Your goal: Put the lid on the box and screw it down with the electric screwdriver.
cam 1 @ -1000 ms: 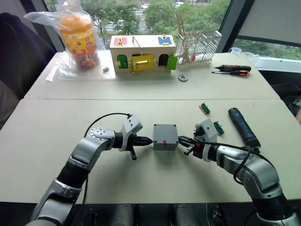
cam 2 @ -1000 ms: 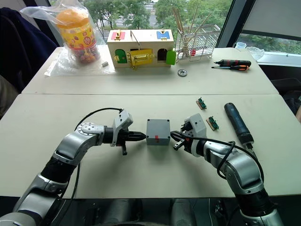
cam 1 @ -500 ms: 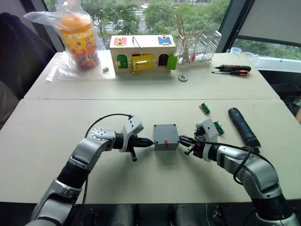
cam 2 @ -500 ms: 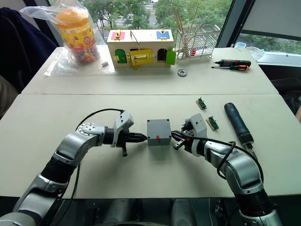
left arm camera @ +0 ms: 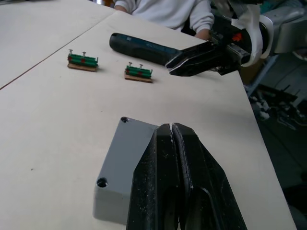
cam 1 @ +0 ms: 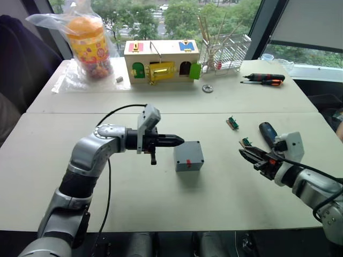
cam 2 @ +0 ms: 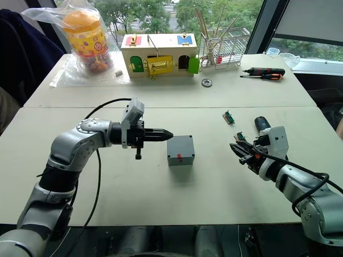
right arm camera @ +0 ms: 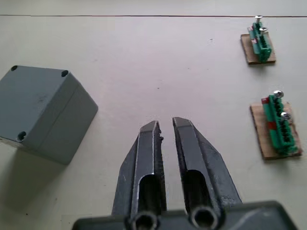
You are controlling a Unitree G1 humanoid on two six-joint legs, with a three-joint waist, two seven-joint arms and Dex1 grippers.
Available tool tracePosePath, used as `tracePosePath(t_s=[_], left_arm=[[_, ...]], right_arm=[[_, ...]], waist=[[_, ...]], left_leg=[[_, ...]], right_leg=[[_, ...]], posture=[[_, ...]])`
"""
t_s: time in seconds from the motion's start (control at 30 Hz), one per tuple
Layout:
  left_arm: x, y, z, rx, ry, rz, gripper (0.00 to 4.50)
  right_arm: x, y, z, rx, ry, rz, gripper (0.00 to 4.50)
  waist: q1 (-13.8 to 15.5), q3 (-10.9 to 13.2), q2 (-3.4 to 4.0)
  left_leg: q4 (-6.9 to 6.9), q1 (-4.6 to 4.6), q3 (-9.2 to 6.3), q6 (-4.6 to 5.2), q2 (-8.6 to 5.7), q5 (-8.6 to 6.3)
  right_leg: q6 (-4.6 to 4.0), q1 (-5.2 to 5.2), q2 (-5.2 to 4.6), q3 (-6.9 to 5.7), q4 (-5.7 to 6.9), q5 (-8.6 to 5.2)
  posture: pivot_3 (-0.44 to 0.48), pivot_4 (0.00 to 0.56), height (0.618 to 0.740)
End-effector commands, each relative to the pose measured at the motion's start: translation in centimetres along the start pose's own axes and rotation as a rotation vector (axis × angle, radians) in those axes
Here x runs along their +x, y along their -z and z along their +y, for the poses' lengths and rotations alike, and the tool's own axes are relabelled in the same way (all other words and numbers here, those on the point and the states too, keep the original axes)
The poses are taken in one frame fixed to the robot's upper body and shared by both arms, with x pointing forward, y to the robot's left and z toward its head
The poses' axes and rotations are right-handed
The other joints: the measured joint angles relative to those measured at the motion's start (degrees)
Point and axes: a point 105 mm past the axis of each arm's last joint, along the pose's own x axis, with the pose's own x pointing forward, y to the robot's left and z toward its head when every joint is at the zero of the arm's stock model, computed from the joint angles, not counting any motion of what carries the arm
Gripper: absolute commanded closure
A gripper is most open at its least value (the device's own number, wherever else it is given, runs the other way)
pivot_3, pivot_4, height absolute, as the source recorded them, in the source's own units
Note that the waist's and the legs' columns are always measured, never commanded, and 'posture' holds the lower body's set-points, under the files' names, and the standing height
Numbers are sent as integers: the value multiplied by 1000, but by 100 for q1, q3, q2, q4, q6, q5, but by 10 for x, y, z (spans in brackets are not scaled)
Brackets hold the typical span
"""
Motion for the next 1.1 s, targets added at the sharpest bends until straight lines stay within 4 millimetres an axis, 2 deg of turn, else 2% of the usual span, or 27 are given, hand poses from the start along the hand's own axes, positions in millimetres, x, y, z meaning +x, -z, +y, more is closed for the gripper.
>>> tracePosePath(t_s=[0.03, 0.13, 0.17, 0.27, 0.37, 0.53, 1.1], left_arm=[[12, -13, -11, 118, 43, 2, 4500], [21, -14, -14, 143, 52, 0, 4500], [23, -14, -13, 147, 52, -2, 4500], [27, -9, -12, 178, 46, 33, 4500], [28, -8, -13, 183, 47, 34, 4500], [27, -8, -11, 170, 33, 27, 4500], [26, -4, -11, 144, 9, 19, 4500]], right_arm=[[-11, -5, -17, -43, 73, -16, 1733], [-10, -3, -28, -32, 113, -12, 289], [-7, -2, -31, -20, 126, -14, 36], [2, -2, -42, 6, 157, -33, 36], [8, -2, -46, 2, 164, -42, 666], [21, 1, -50, -5, 162, -42, 2615], [36, 5, -58, -9, 165, -40, 2615]], waist=[[5, 0, 0], [6, 0, 0], [4, 0, 0], [-1, 1, 2], [7, 2, 5], [3, 2, 5], [-2, 3, 7]], left_leg=[[-1, -1, 0, 0, -1, 0], [-1, 0, 2, 0, -1, 0], [-1, 0, 2, 0, -1, 0], [0, 0, 2, 0, -1, 0], [-5, 0, 3, 0, -1, 0], [-3, -1, 6, 0, -1, 0], [-3, 0, 5, -1, 0, 1]], right_leg=[[0, 0, -1, 0, -1, 0], [0, 0, -1, 2, -3, 0], [0, 0, -1, 1, -2, 0], [0, 0, -1, 2, -2, 0], [0, -2, 0, 2, -3, 0], [0, -2, -2, 3, -3, 0], [0, -2, -1, 2, -3, 0]], posture=[[0, 150, 708], [0, 150, 708], [0, 150, 708], [0, 150, 708], [0, 150, 708], [0, 150, 708], [0, 150, 708]])
